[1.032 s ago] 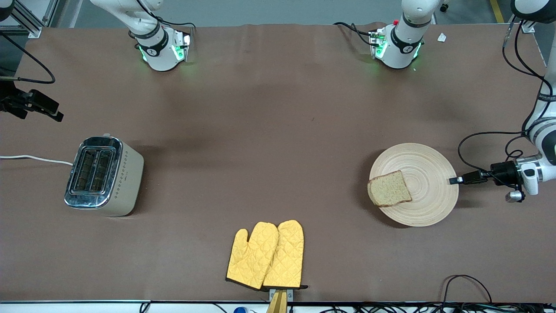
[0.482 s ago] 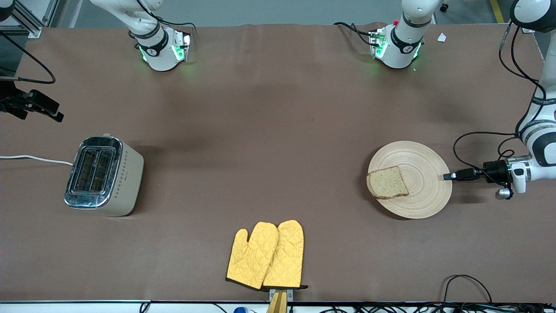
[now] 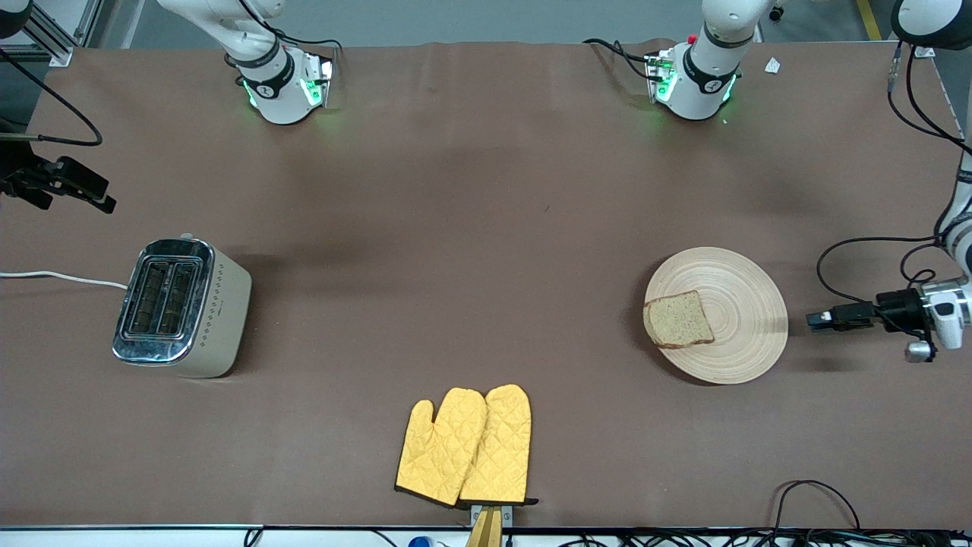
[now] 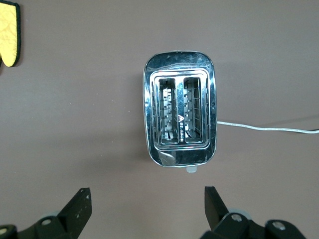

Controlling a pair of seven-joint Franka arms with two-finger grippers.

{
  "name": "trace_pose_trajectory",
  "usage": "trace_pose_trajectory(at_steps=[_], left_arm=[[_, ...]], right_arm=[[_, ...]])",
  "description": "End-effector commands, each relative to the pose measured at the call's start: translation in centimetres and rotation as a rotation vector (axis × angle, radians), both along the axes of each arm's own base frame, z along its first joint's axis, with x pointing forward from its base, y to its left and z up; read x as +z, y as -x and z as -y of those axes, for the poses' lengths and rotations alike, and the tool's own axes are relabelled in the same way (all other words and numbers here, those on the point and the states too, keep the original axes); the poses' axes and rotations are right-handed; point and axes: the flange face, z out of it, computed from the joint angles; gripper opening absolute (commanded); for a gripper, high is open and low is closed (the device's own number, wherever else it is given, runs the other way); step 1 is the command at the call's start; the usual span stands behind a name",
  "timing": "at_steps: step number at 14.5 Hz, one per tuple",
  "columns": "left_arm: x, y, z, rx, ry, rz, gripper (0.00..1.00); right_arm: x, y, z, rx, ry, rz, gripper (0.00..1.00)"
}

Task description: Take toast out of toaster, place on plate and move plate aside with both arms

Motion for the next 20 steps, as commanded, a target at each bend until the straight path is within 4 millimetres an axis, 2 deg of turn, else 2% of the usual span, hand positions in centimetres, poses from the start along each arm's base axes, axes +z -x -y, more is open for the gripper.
trace_pose_trajectory(at_steps=[1,3,5,8,10,12,16,20], left_arm=[[6.4,-2.7,3.1,-0.023,-0.096,-0.023,1.0],[10.0,-4.2,6.7,-0.042,-0.171,-0.042,1.0],[14.2,-5.2,11.5,0.001,-0.258,-0.1,1.0],[18.8,-5.6,18.0,0.056,-0.361,-0.155,1.0],[21.0,-5.5,22.8,0.068,-0.456,-0.169,1.0],[22.4,-5.2,26.4,0.085,-0.543,-0.176,1.0],[24.9,-3.9,31.6,0.054,-0.648,-0.144,1.0],[26.1,-2.2,36.5,0.009,-0.757,-0.14,1.0]], right_arm=[[0.2,0.7,-0.2,0.004,-0.006,0.013,1.0],[0.2,0.7,-0.2,0.004,-0.006,0.013,1.0],[0.2,0.7,-0.1,0.002,-0.006,0.013,1.0],[0.3,0.6,-0.1,0.002,-0.006,0.018,1.0],[0.3,0.6,-0.2,0.004,-0.006,0.018,1.0],[0.4,0.6,-0.2,0.004,-0.006,0.021,1.0],[0.5,0.6,-0.1,0.002,-0.007,0.022,1.0],[0.5,0.6,-0.1,0.002,-0.007,0.022,1.0]])
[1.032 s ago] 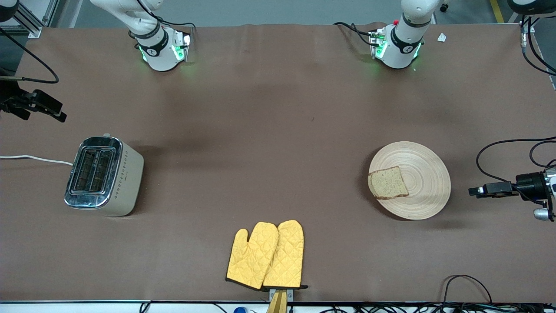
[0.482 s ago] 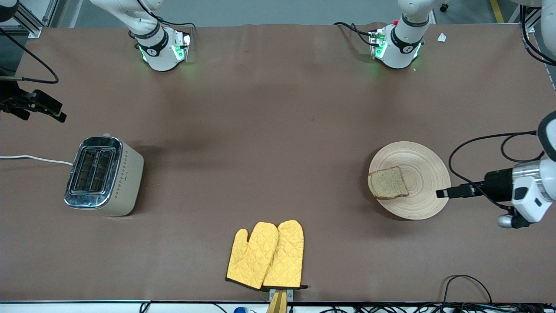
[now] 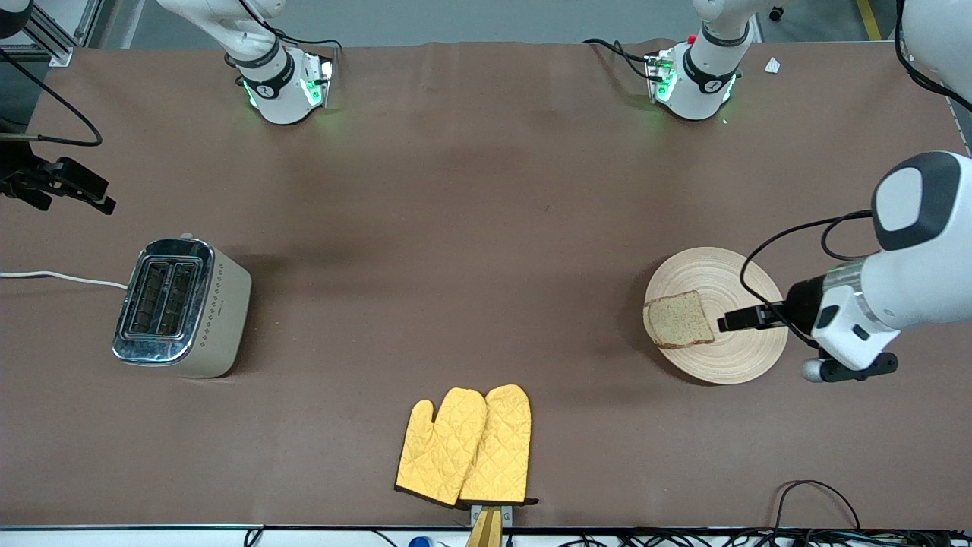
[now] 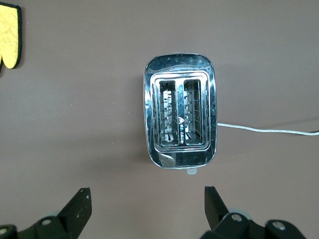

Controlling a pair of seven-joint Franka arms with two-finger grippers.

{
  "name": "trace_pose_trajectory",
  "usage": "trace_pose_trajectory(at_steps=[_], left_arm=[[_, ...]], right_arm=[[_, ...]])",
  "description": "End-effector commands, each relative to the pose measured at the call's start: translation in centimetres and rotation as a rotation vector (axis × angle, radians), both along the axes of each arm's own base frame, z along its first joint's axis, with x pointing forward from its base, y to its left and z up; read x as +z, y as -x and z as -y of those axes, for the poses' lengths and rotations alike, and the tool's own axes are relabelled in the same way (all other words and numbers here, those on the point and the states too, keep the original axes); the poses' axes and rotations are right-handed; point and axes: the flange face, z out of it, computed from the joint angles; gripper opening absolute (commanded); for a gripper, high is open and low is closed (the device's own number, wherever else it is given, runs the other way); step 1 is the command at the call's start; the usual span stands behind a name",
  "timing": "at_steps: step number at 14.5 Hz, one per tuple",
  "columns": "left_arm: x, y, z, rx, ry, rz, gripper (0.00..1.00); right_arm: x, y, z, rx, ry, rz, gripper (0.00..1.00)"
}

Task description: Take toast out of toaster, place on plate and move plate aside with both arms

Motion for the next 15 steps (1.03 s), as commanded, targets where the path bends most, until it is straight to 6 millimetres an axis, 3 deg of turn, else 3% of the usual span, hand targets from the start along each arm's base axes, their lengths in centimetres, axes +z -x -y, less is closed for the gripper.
trace_pose_trajectory(at_steps=[1,4,8,10,15], left_arm=[[1.6,1.8,2.6,-0.039,-0.101,0.001,1.0],[3.6,3.7,6.1,-0.113,-0.175,0.019,1.0],[8.1,5.9,5.9,-0.09,-0.296,0.078,1.0],[10.3,7.3,5.2,-0.075,-0.33,0.09,1.0],[14.7,10.5,0.7,-0.158,-0.376,0.078,1.0]], right_arm=[[0.4,0.7,-0.1,0.002,-0.008,0.015,1.0],[0.4,0.7,0.1,0.001,-0.006,0.014,1.0],[0.5,0.7,0.1,0.002,-0.008,0.016,1.0],[0.5,0.7,0.1,0.002,-0.008,0.016,1.0],[0.6,0.6,0.1,0.002,-0.007,0.019,1.0]])
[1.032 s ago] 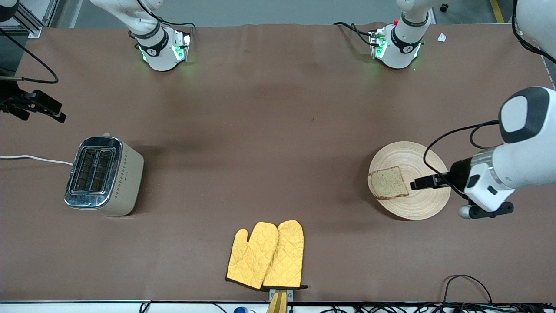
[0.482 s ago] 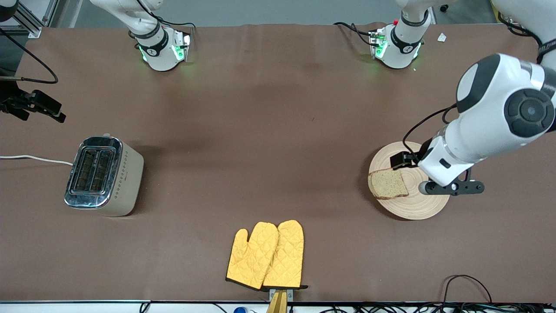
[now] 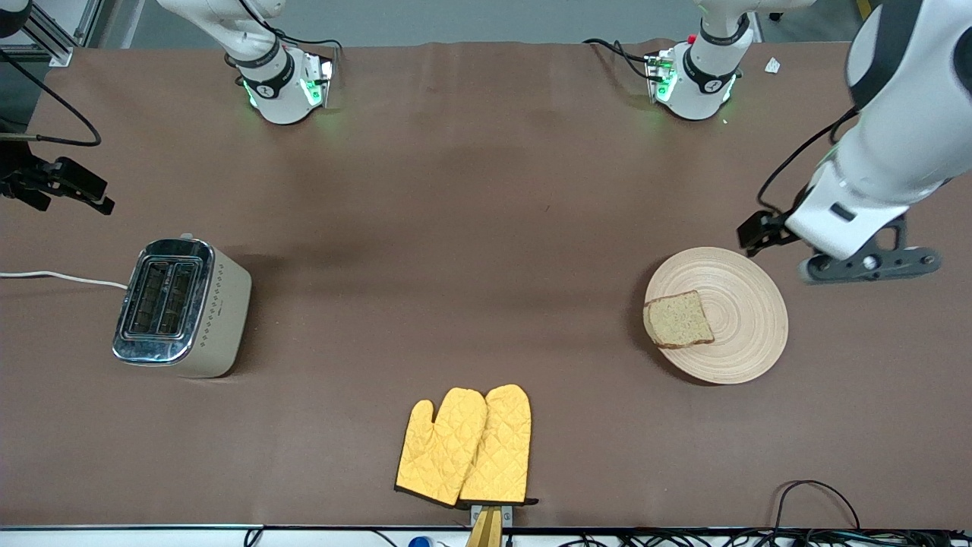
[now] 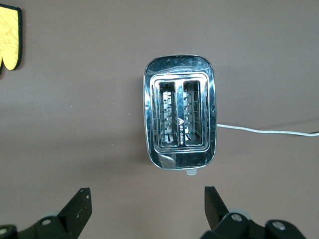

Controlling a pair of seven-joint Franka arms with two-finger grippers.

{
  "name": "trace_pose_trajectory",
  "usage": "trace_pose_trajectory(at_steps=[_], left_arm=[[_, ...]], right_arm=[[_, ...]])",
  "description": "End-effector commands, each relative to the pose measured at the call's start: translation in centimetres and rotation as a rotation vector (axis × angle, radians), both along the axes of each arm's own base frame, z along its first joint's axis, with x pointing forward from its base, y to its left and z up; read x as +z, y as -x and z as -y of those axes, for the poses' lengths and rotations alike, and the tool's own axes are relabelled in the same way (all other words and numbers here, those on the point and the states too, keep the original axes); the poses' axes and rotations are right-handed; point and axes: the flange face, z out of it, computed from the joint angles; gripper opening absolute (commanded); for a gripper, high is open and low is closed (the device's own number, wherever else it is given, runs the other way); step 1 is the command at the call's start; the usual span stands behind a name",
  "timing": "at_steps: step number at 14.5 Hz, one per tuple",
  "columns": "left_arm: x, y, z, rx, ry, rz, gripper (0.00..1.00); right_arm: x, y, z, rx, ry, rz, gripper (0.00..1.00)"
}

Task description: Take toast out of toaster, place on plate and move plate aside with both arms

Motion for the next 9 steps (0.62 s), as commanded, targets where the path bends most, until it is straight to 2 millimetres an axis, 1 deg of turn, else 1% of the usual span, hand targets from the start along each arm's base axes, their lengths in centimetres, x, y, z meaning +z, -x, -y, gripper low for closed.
trace_pose_trajectory(at_steps=[1,4,8,9], left_arm=[[1.8,2.8,-2.2,-0.052,-0.026,-0.003,1.0],[3.3,5.2,-3.6,-0.08,0.017,-0.004,1.0],[3.5,8.9,-3.8,-0.085,0.034,-0.016,1.0],[3.8,9.4,-3.9,-0.083,0.038,-0.011,1.0]], right_arm=[[0.5,0.7,0.2,0.002,-0.008,0.015,1.0],[0.5,0.7,0.2,0.002,-0.008,0.015,1.0],[0.5,0.7,0.2,0.001,-0.008,0.015,1.0],[0.5,0.7,0.2,0.002,-0.008,0.015,1.0]])
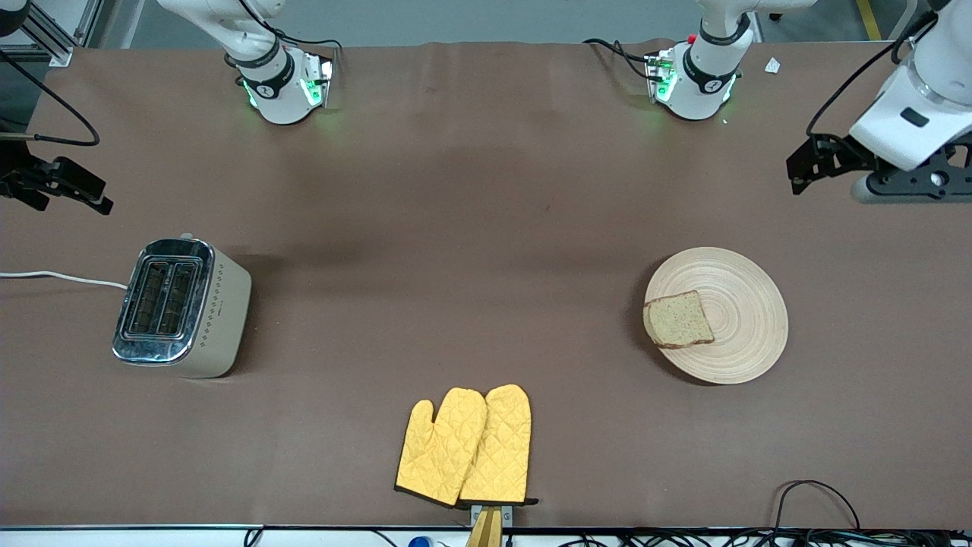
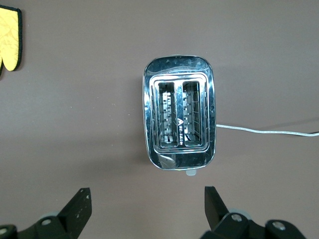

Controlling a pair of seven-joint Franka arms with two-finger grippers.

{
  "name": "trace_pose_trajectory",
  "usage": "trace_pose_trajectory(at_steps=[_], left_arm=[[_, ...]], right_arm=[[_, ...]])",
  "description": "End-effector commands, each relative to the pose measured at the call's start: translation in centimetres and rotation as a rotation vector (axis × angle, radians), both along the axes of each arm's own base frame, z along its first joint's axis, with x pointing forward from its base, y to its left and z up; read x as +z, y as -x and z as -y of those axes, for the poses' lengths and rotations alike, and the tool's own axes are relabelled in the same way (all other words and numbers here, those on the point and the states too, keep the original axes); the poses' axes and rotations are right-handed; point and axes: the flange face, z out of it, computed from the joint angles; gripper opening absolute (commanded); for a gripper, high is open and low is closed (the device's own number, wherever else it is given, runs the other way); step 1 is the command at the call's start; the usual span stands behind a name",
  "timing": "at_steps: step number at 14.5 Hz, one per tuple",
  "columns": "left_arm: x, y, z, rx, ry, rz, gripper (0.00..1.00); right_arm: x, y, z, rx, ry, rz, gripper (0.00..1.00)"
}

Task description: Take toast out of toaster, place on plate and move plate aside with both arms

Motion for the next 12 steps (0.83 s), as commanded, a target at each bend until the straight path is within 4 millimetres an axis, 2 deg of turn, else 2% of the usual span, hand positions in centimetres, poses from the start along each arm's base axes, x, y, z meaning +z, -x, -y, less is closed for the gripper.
trace_pose_trajectory(at_steps=[1,3,7,12], left_arm=[[0.3,3.0,-0.5,-0.012,0.012,0.0,1.0],[0.3,3.2,-1.1,-0.012,0.03,-0.008,1.0],[0.4,2.8,-4.7,0.033,0.038,-0.024,1.0],[1.0,2.5,-5.9,0.02,0.035,-0.013,1.0]], right_arm=[[0.5,0.7,0.0,0.004,-0.008,0.013,1.0],[0.5,0.6,0.0,0.004,-0.007,0.015,1.0],[0.6,0.6,0.0,0.004,-0.007,0.016,1.0],[0.6,0.6,0.0,0.006,-0.007,0.016,1.0]])
